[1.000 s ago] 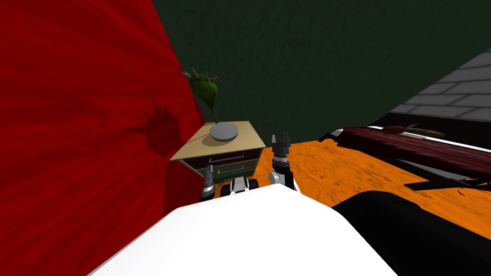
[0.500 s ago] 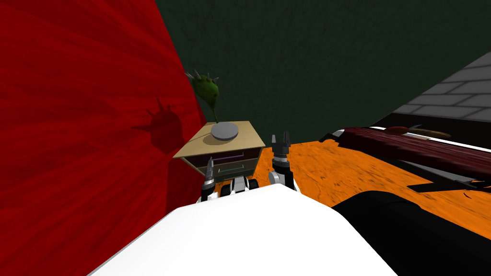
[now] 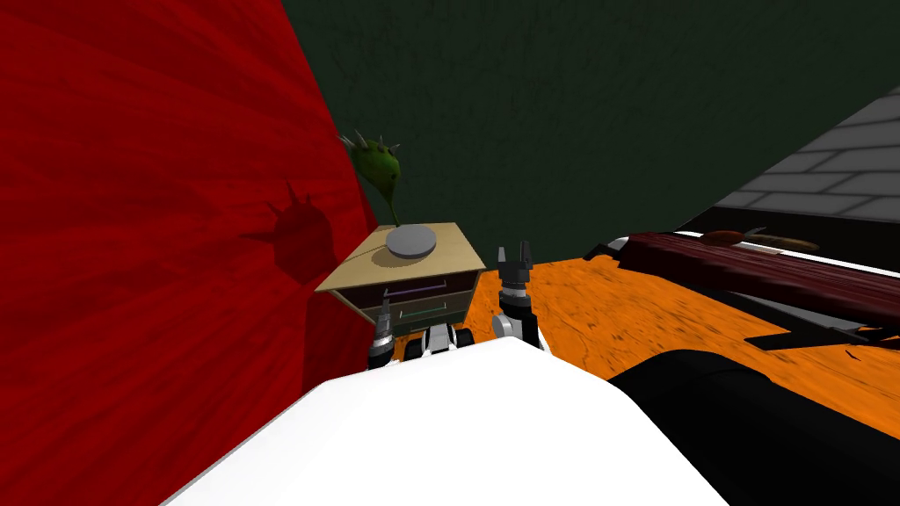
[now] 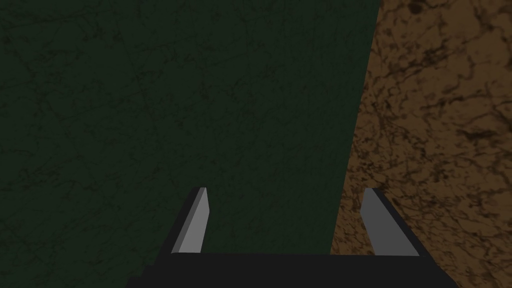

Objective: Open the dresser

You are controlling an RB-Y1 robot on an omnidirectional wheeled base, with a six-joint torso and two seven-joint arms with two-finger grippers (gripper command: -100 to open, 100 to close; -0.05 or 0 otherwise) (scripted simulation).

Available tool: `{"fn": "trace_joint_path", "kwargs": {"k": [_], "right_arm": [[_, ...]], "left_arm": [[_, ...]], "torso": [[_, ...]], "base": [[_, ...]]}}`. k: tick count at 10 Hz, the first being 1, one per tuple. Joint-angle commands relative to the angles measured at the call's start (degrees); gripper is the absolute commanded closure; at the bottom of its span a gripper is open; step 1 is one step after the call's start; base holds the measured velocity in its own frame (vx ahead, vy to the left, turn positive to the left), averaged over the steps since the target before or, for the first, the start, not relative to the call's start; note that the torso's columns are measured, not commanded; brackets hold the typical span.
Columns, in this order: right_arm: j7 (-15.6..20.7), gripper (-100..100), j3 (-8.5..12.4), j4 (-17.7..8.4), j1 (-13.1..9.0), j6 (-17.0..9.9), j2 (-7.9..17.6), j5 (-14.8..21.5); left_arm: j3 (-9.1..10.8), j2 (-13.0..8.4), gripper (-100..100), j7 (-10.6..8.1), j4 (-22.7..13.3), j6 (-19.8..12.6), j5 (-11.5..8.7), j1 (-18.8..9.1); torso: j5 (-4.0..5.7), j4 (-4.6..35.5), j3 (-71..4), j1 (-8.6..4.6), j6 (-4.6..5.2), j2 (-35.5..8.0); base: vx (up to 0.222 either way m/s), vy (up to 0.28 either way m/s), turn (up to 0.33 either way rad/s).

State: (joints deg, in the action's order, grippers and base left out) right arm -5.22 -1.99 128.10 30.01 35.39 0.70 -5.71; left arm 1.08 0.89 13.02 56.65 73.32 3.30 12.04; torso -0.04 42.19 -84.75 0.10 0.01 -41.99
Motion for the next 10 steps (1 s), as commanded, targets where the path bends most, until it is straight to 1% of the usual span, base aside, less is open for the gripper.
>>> {"fn": "trace_joint_path", "kwargs": {"k": [1,2,3,6,8,10], "right_arm": [[0.0,0,0.0,0.0,0.0,0.0,0.0,0.0],[0.0,0,0.0,0.0,0.0,0.0,0.0,0.0],[0.0,0,0.0,0.0,-0.01,0.0,0.0,0.0],[0.0,0,0.0,0.0,-0.01,0.0,-0.01,0.0],[0.0,0,0.0,0.0,-0.01,0.0,0.0,0.0],[0.0,0,-0.01,0.0,-0.01,0.0,-0.01,0.0]], "left_arm": [[-0.03,-0.05,100,0.0,-1.51,2.48,-0.01,1.01],[0.07,-0.21,100,-0.13,-1.34,1.88,-0.09,0.66],[0.1,-2.68,-100,-0.13,-1.31,1.43,-0.09,0.35],[0.14,-6.91,-100,-0.1,-0.76,-1.01,-0.06,-0.69],[0.18,-8.64,-100,-0.07,-0.27,-3.2,-0.02,-1.63],[0.23,-9.63,-100,-0.05,0.26,-5.58,0.01,-2.64]], "torso": [[0.03,0.07,0.13,-0.06,-0.01,-0.21],[0.04,0.11,0.22,-0.11,0.0,-0.34],[0.05,0.13,0.26,-0.13,0.0,-0.41],[0.04,0.12,0.23,-0.12,0.0,-0.37],[0.04,0.1,0.19,-0.1,0.0,-0.3],[0.04,0.1,0.19,-0.12,0.0,-0.3]], "base": [[0.027,0.007,-0.009],[0.013,0.002,-0.001],[-0.006,-0.003,0.005],[-0.033,-0.013,0.008],[-0.044,-0.017,0.011],[-0.051,-0.024,0.01]]}}
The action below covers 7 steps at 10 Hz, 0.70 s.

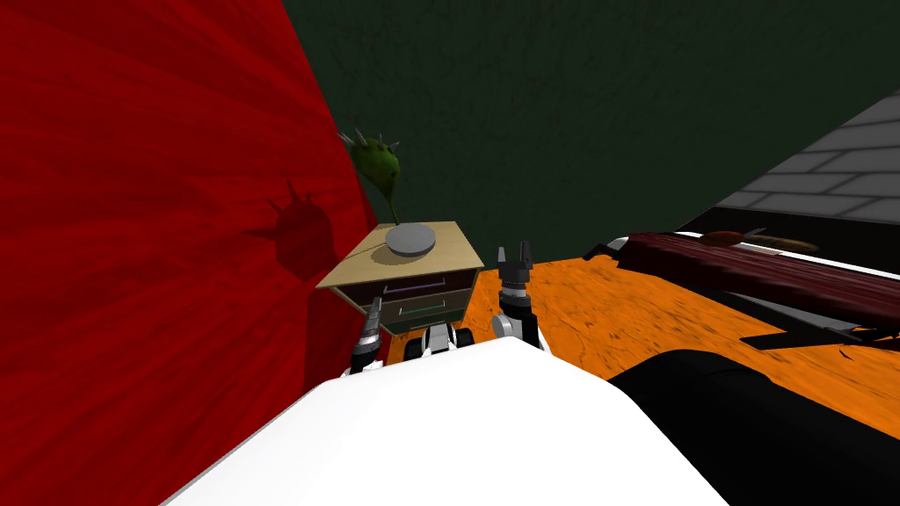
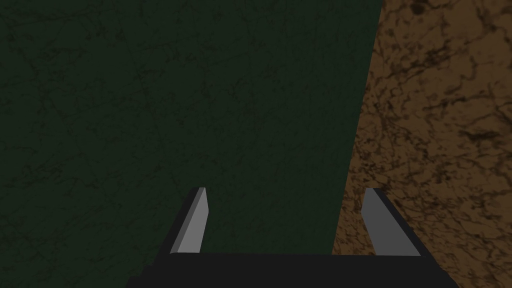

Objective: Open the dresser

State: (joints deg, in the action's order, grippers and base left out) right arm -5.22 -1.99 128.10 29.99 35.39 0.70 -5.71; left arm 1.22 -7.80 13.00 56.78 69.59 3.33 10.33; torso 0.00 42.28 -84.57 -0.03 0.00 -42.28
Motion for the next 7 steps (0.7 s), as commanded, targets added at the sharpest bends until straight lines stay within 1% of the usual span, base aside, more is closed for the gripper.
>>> {"fn": "trace_joint_path", "kwargs": {"k": [1,3,7], "right_arm": [[0.0,0,0.0,0.0,0.0,0.0,0.0,0.0],[0.0,0,0.0,0.0,0.0,0.0,0.0,0.0],[0.0,0,0.0,0.0,0.0,0.0,0.0,0.0]], "left_arm": [[0.11,-1.2,-100,-0.02,0.4,-3.05,0.0,-1.45],[0.15,-1.32,-100,0.01,0.94,-5.44,0.03,-2.47],[0.24,-0.48,-100,0.06,1.95,-9.97,0.09,-4.4]], "torso": [[0.0,0.0,0.0,0.01,0.0,-0.01],[-0.01,0.0,0.01,0.05,0.0,-0.02],[0.0,-0.01,-0.02,0.02,0.0,0.03]], "base": [[-0.049,-0.025,0.01],[-0.058,-0.02,0.013],[-0.048,-0.019,0.012]]}}
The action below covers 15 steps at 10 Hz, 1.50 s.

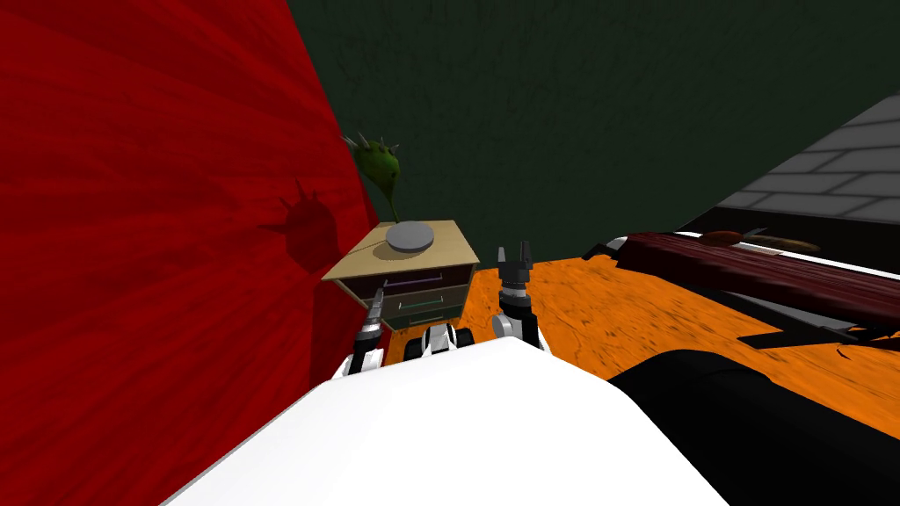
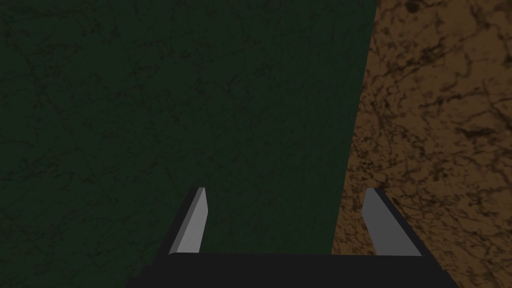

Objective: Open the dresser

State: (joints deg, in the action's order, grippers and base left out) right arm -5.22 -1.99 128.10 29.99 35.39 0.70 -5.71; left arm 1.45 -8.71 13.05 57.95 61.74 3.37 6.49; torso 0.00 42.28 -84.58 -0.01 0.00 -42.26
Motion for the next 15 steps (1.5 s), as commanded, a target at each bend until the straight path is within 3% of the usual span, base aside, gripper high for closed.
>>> {"fn": "trace_joint_path", "kwargs": {"k": [1,7,15], "right_arm": [[0.0,0,0.0,0.0,0.0,0.0,0.0,0.0],[0.0,0,0.0,0.0,0.0,0.0,0.0,0.0],[0.0,0,0.0,0.0,0.0,0.0,0.0,0.0]], "left_arm": [[0.02,0.67,-100,0.03,1.03,-3.2,0.06,-1.02],[0.13,1.47,-100,0.1,2.43,-9.29,0.15,-3.64],[0.31,0.23,-100,0.22,4.58,-18.95,0.28,-7.75]], "torso": [[0.0,0.0,-0.01,0.02,0.0,0.01],[0.0,0.0,0.01,0.02,0.0,-0.01],[0.0,-0.01,-0.01,0.02,0.0,0.02]], "base": [[-0.042,-0.016,0.01],[-0.045,-0.017,0.01],[-0.052,-0.021,0.012]]}}
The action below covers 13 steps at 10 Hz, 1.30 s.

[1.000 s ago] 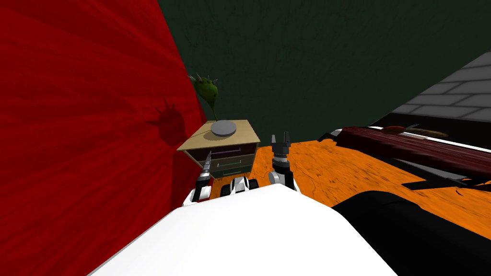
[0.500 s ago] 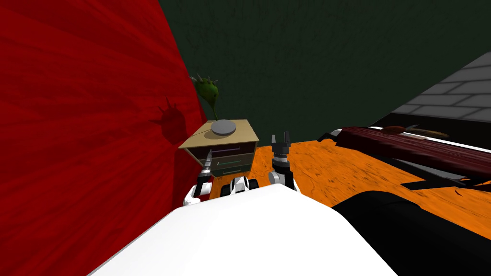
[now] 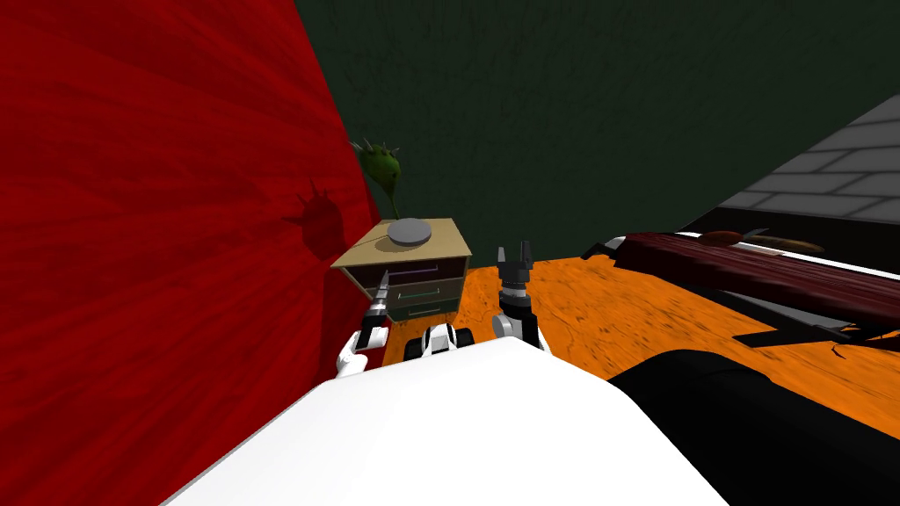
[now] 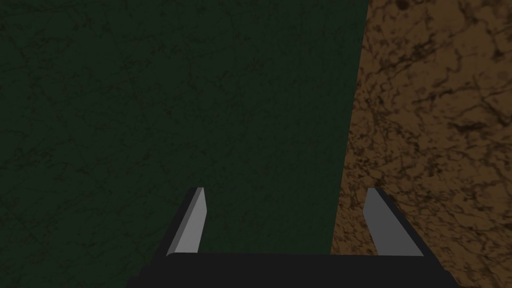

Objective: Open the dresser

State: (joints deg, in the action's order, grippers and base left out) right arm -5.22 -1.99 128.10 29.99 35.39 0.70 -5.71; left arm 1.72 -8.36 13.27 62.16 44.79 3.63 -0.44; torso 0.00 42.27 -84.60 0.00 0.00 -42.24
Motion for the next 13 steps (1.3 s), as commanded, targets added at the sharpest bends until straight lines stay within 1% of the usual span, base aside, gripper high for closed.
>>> {"fn": "trace_joint_path", "kwargs": {"k": [1,4,6,9,11,12,13], "right_arm": [[0.0,0,0.0,0.0,0.0,0.0,0.0,0.0],[0.0,0,0.0,0.0,0.0,0.0,0.0,0.0],[0.0,0,0.0,0.0,0.0,0.0,0.0,0.0],[0.0,0,0.0,0.0,0.0,0.0,0.0,0.0],[0.0,0,0.0,0.0,0.0,0.0,0.0,0.0],[0.0,0,0.0,0.0,0.0,0.0,0.0,0.0],[0.0,0,0.0,0.0,0.01,0.0,0.0,0.0]], "left_arm": [[0.06,-0.09,-100,0.01,0.65,-3.22,0.04,-1.35],[0.13,0.51,-100,0.06,1.52,-7.08,0.09,-3.0],[0.18,1.52,-100,0.09,2.09,-9.62,0.13,-4.08],[0.24,4.12,-100,0.13,2.81,-12.84,0.17,-5.46],[0.26,6.28,-100,0.14,3.09,-14.14,0.19,-6.01],[0.22,5.61,-100,0.12,3.3,-13.82,0.19,-5.76],[0.41,5.59,-100,0.08,4.0,-15.78,0.13,-6.91]], "torso": [[0.0,0.0,0.0,0.0,0.0,0.0],[0.01,0.02,0.05,-0.02,0.0,-0.07],[0.01,0.01,0.03,-0.02,0.0,-0.04],[0.0,0.01,0.03,0.0,0.0,-0.05],[0.0,0.01,0.01,0.0,0.0,-0.01],[0.0,0.0,0.0,0.02,0.0,0.01],[-0.01,-0.01,-0.02,0.05,-0.01,0.03]], "base": [[-0.05,-0.019,0.012],[-0.056,-0.02,0.013],[-0.054,-0.023,0.013],[-0.052,-0.019,0.01],[-0.035,-0.013,0.007],[-0.012,-0.004,-0.002],[0.051,-0.006,0.0]]}}
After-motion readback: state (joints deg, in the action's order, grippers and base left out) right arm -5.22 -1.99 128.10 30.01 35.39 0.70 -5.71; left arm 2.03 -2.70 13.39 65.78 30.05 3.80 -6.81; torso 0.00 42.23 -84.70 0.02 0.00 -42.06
